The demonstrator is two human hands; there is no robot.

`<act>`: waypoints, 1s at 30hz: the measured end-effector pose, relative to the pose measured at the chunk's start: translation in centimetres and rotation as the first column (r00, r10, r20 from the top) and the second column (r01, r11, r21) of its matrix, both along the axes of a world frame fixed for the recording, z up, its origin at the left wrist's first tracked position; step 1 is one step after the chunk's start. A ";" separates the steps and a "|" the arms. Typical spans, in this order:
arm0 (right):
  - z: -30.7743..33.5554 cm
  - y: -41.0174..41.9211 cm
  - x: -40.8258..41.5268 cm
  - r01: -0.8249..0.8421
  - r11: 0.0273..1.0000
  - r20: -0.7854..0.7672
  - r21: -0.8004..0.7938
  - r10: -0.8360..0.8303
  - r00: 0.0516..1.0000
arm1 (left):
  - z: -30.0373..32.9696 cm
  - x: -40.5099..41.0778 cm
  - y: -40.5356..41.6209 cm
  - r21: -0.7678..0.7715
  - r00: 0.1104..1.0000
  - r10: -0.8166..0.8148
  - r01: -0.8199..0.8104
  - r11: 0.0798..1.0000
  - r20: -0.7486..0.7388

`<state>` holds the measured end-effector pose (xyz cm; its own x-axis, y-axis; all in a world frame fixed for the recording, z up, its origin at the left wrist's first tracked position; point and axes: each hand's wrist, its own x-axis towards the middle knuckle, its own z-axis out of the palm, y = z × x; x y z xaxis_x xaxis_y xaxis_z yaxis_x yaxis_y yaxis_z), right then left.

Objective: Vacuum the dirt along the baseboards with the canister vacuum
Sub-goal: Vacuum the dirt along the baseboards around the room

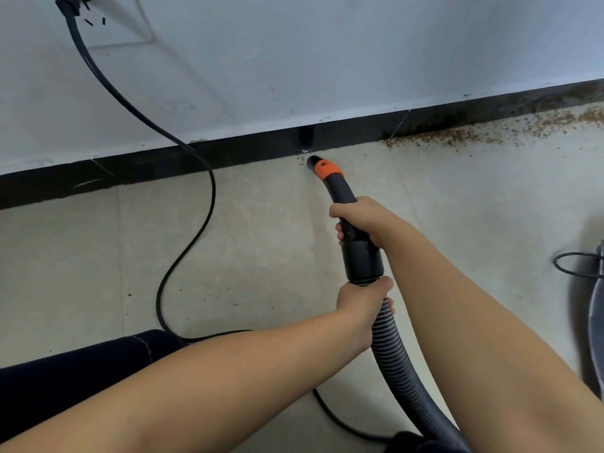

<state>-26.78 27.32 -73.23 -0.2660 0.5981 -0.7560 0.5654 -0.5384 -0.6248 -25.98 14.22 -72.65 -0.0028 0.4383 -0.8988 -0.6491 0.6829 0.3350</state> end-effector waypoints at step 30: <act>0.9 3.9 5.6 0.165 0.986 0.068 -0.026 -0.163 0.984 | -0.6 3.1 3.6 0.095 0.974 -0.227 0.223 0.970 0.028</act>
<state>-21.21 31.22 -72.33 -0.1156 0.6048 -0.7880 0.5073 -0.6461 -0.5703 -22.87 17.87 -73.26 0.1391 0.5036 -0.8526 -0.4962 0.7806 0.3801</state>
